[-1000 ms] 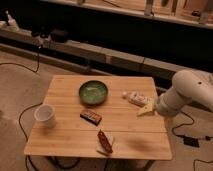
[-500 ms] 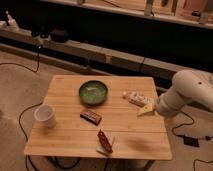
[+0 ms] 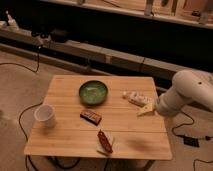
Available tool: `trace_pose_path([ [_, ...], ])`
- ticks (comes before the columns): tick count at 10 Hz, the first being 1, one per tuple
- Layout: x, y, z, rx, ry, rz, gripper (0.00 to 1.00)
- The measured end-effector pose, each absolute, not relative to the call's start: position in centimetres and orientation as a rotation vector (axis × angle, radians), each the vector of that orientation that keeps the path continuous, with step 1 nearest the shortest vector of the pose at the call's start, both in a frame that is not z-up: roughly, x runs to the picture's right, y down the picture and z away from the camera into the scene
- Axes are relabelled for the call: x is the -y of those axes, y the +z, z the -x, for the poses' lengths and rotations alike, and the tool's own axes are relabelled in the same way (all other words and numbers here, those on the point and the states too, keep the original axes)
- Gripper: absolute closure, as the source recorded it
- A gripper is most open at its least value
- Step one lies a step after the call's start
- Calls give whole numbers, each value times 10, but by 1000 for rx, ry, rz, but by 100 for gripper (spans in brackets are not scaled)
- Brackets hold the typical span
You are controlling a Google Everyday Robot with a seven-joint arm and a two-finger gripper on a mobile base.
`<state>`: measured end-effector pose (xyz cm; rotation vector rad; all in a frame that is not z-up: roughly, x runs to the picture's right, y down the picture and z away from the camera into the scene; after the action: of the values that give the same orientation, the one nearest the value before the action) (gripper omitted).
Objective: Place the bottle in the ceramic bowl
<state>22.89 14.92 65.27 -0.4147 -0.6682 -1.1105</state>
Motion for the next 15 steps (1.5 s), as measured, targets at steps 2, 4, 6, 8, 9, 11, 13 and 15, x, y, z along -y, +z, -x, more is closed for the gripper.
trace_pose_path([
  [2,-149,653,-229,668,-1111,415,20],
  [4,-149,653,-229,667,-1111,415,20],
  [6,-149,653,-229,668,-1111,415,20],
  [8,-149,653,-229,667,-1111,415,20],
  [9,-149,653,-229,668,-1111,415,20],
  [11,-149,653,-229,668,-1110,415,20],
  [13,-149,653,-229,666,-1112,415,20],
  [15,-147,654,-233,661,-1151,416,20],
])
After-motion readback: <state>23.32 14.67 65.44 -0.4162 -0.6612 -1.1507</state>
